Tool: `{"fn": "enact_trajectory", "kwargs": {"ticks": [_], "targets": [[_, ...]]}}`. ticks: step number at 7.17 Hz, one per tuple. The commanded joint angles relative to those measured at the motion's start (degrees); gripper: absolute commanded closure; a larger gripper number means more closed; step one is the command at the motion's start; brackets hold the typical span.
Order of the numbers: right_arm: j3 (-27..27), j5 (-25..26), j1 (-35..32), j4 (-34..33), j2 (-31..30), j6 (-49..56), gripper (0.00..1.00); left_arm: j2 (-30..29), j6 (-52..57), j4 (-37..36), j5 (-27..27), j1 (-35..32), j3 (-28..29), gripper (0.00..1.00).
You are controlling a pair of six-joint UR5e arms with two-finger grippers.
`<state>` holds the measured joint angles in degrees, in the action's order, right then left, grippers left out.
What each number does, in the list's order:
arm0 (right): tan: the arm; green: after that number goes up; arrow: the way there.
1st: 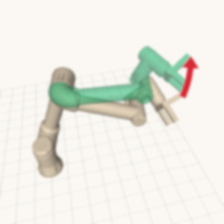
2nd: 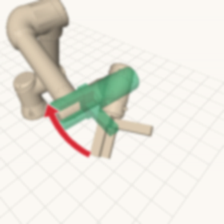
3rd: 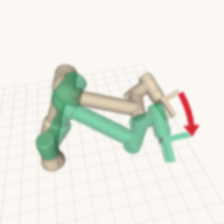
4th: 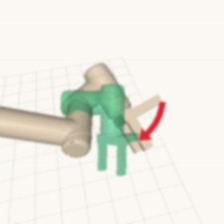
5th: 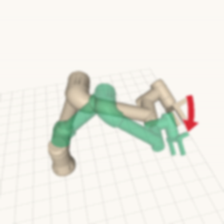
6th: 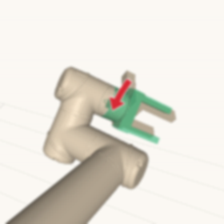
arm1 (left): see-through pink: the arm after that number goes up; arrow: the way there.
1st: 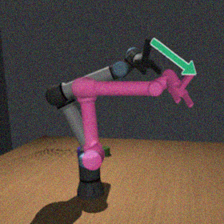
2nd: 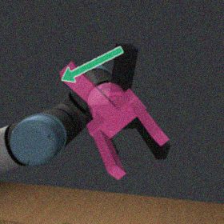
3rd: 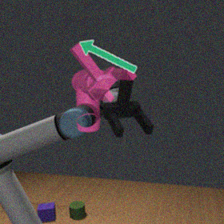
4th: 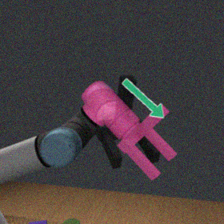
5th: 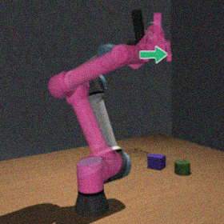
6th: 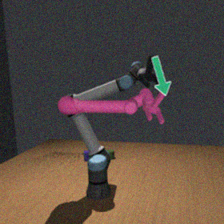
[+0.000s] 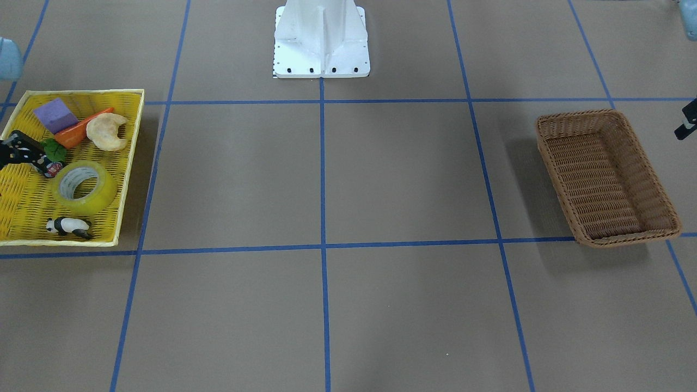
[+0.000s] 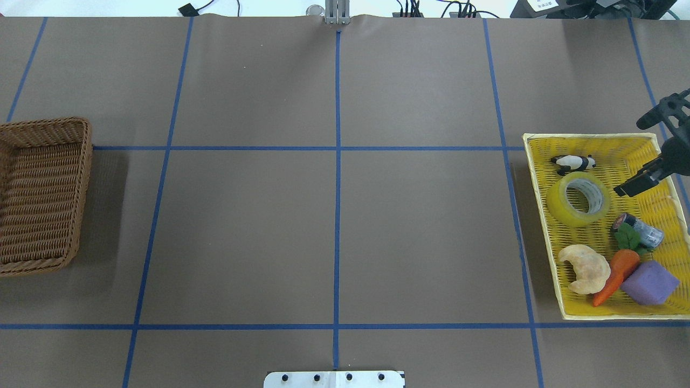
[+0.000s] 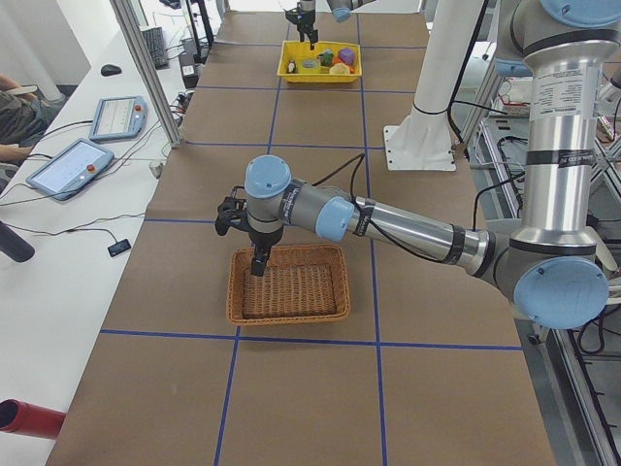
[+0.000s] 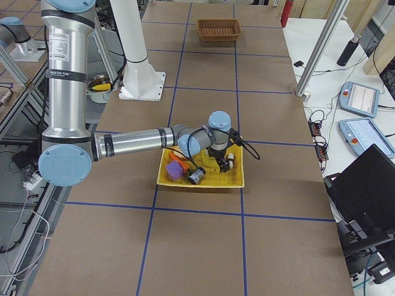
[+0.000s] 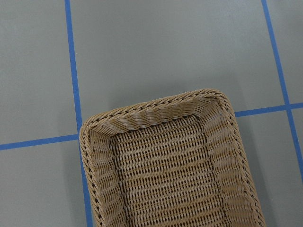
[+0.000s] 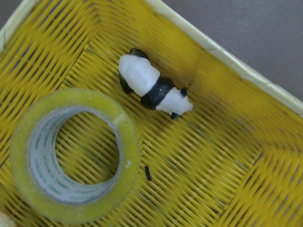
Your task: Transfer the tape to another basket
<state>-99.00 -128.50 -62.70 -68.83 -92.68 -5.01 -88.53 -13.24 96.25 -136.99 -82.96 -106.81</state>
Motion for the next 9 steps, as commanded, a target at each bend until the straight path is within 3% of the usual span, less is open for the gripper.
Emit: {"fn": "enact_trajectory", "kwargs": {"ticks": [1, 3, 5, 6, 7, 8, 9], "targets": [[1.5, 0.1, 2.5, 0.2, 1.7, -2.7, 0.0, -0.1, -0.7, 0.2, 0.0, 0.0, 0.1, 0.02], [5.6, 0.1, 3.4, 0.2, 5.3, -2.7, 0.02, -0.1, -0.7, 0.2, 0.0, 0.1, 0.1, 0.02], [6.0, 0.1, 4.7, 0.2, 5.7, -2.7, 0.02, -0.2, -0.7, 0.2, 0.0, 0.0, 0.2, 0.02], [6.1, 0.3, 4.9, 0.1, 5.5, -3.4, 0.26, -0.2, -0.8, 0.2, 0.0, 0.0, 0.0, 0.02], [6.1, 0.1, 4.9, 0.1, 5.4, -6.2, 0.7, -0.2, -1.0, 0.2, 0.0, 0.0, -0.2, 0.02], [6.1, 0.1, 4.9, 0.1, 5.4, -6.4, 0.96, -0.2, -1.0, 0.2, 0.0, 0.0, -0.3, 0.02], [6.1, -0.1, 4.9, 0.1, 5.3, -6.6, 1.0, -0.3, -1.0, 0.2, 0.0, 0.0, -0.2, 0.02]]}}
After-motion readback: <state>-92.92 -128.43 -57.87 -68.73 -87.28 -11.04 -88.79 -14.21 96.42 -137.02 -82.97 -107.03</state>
